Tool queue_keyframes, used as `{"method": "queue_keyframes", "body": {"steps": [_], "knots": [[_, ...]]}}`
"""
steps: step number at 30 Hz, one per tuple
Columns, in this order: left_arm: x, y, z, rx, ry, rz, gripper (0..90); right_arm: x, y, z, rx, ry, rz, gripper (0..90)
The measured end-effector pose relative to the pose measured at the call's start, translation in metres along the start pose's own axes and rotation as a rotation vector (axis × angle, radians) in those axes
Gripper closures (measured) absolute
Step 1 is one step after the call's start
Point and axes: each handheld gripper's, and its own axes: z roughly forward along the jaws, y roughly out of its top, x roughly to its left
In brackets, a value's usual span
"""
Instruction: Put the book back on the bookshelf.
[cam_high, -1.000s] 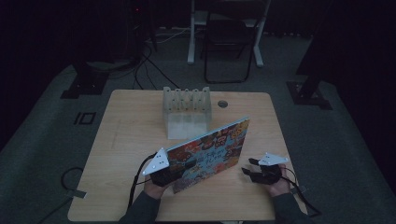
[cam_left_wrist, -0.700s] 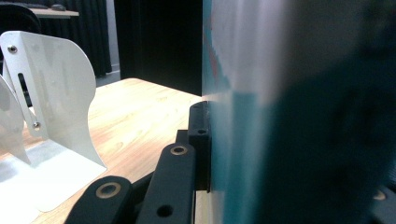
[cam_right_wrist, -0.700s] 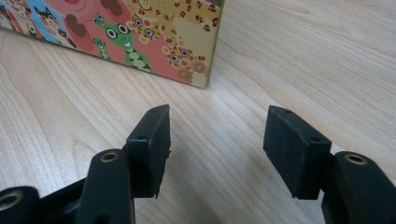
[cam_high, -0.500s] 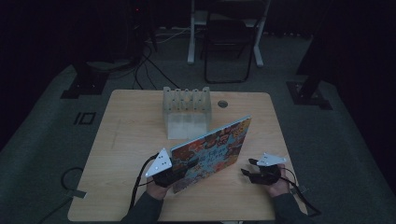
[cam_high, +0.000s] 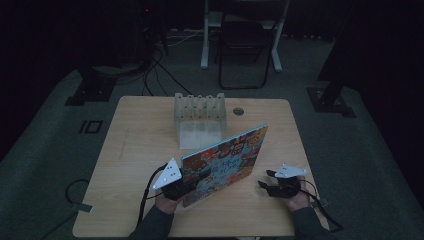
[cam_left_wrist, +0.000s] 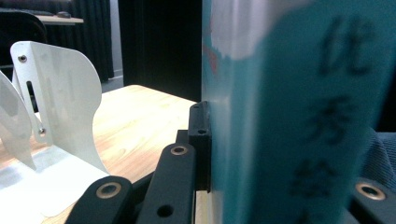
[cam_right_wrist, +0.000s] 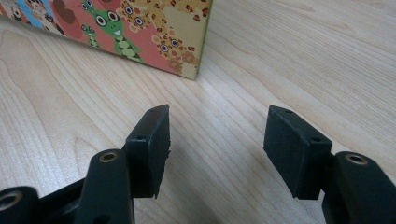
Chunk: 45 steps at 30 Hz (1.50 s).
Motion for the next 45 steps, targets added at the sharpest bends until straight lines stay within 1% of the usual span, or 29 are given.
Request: {"method": "queue_keyframes", "body": {"steps": [6, 9, 13, 27, 37, 45], "knots": [[-0.001, 0.001, -0.003, 0.001, 0.008, 0.007, 81.6, 0.000, 0.000, 0.000, 0.000, -0.001, 0.002, 40.5], [-0.001, 0.001, -0.004, 0.001, 0.013, 0.005, 81.6, 0.000, 0.000, 0.000, 0.000, -0.001, 0.002, 40.4], [-0.001, 0.003, -0.007, -0.010, 0.020, 0.004, 81.6, 0.000, 0.000, 0.000, 0.001, 0.000, 0.003, 40.4], [0.002, 0.006, -0.015, -0.026, 0.053, 0.004, 81.6, 0.000, 0.000, 0.000, 0.000, 0.000, 0.006, 40.5], [0.003, 0.007, -0.019, -0.030, 0.063, 0.005, 81.6, 0.000, 0.000, 0.000, 0.002, -0.002, 0.003, 40.1], [0.006, 0.008, -0.024, -0.035, 0.077, -0.001, 81.6, 0.001, 0.001, 0.001, 0.012, -0.009, 0.000, 37.1]]}}
